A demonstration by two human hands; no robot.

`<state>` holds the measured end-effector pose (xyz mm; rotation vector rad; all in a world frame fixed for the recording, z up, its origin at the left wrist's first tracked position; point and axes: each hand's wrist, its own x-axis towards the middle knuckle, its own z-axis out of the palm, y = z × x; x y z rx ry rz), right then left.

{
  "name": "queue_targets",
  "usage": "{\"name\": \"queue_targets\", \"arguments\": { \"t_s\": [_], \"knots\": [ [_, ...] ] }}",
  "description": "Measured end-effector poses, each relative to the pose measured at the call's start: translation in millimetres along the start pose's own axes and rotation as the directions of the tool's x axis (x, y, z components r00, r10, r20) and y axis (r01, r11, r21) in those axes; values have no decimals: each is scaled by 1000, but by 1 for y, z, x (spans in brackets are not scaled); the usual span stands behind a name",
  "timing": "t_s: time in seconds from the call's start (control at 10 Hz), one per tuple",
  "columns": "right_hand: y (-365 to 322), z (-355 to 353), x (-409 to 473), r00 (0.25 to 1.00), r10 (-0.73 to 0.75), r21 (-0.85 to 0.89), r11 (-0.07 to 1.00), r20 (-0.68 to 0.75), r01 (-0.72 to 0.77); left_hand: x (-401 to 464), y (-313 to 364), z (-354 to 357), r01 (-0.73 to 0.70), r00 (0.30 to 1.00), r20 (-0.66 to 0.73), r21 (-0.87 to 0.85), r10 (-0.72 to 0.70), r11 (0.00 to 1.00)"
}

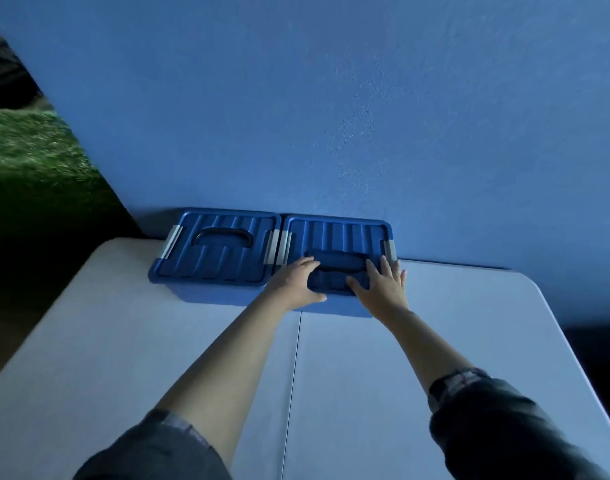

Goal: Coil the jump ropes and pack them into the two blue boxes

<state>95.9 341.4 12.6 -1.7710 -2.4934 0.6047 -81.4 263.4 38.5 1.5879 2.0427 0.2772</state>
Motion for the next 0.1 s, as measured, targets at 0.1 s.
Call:
{"name": "queue_targets", "arguments": {
  "t_s": [0.1],
  "knots": [
    [0,9,-30,995,9,144,989,-104,6,-31,-13,12,-19,989,-148,-50,12,999]
  ]
}}
